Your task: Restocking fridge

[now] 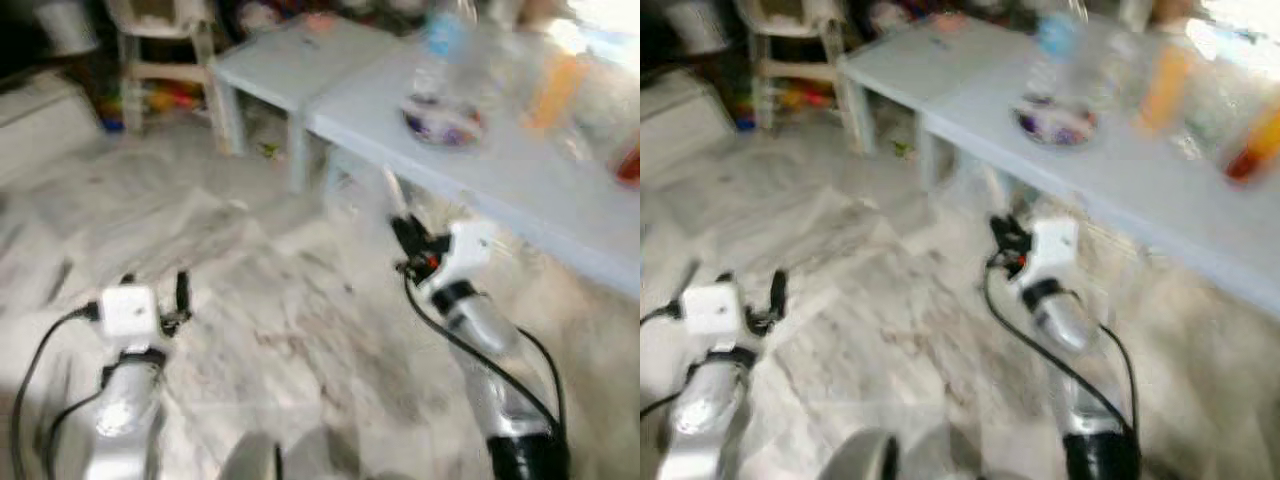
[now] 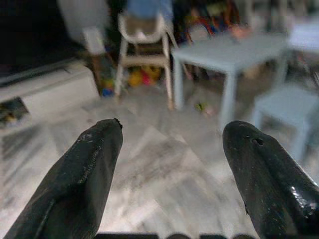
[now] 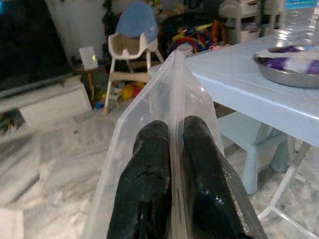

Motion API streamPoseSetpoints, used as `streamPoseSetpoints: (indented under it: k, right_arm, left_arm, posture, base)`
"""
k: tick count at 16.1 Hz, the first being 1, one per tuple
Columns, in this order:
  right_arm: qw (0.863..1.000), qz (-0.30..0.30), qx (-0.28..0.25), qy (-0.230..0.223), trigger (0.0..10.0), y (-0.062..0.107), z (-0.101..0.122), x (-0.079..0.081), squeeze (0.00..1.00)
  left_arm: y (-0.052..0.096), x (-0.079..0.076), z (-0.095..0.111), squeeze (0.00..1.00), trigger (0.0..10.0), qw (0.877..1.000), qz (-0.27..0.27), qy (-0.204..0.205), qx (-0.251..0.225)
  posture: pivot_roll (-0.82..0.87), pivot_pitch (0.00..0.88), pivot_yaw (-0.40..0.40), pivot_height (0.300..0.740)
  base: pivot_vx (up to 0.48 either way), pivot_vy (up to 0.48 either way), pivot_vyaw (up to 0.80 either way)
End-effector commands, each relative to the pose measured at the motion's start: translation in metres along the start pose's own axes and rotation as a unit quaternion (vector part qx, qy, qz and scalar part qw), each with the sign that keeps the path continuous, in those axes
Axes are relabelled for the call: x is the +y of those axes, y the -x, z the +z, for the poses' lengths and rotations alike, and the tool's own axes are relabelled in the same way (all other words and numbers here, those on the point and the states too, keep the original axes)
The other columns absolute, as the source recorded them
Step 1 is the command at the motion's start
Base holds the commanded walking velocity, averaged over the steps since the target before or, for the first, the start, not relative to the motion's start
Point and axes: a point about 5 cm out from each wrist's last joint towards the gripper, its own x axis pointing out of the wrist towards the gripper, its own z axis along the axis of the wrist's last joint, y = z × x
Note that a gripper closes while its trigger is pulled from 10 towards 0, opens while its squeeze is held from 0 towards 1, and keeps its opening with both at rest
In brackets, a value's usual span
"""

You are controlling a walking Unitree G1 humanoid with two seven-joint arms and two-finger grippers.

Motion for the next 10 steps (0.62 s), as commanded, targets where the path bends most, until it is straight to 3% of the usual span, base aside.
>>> streamPoseSetpoints:
  k: [1,5,6,7,10]
  right_arm:
    - [1.0,0.021,-0.013,-0.005,10.0,-0.007,0.004,0.009,0.0]
    - [1.0,0.015,-0.019,-0.006,10.0,-0.007,0.005,0.006,0.0]
    - [1.0,0.013,-0.022,-0.007,10.0,-0.01,0.004,0.005,0.0]
    - [1.0,0.012,-0.021,-0.007,10.0,-0.012,0.002,0.006,0.0]
    - [1.0,0.015,-0.02,-0.006,10.0,-0.012,-0.002,0.005,0.0]
  left_arm:
    - [0.001,0.006,-0.004,0.0,10.0,1.0,0.015,-0.014,0.004]
    - [-0.002,-0.005,0.004,0.0,10.0,0.999,-0.021,-0.024,-0.015]
    - [-0.011,-0.008,0.007,0.0,10.0,0.997,-0.059,-0.036,-0.026]
    - [-0.021,-0.004,0.004,0.0,10.0,0.995,-0.08,-0.051,-0.025]
    - [-0.029,0.008,-0.006,0.0,10.0,0.996,-0.072,-0.06,-0.015]
  posture:
    - [0.11,0.0,-0.05,0.74]
    - [0.11,0.0,-0.034,0.74]
    - [0.09,0.0,-0.031,0.74]
    - [0.09,0.0,-0.033,0.74]
    - [0.08,0.0,-0.032,0.74]
  base:
    - [0.0,0.0,0.74]
    - [0.0,0.0,0.74]
    - [0.0,0.0,0.73]
    - [0.0,0.0,0.73]
    - [0.0,0.0,0.74]
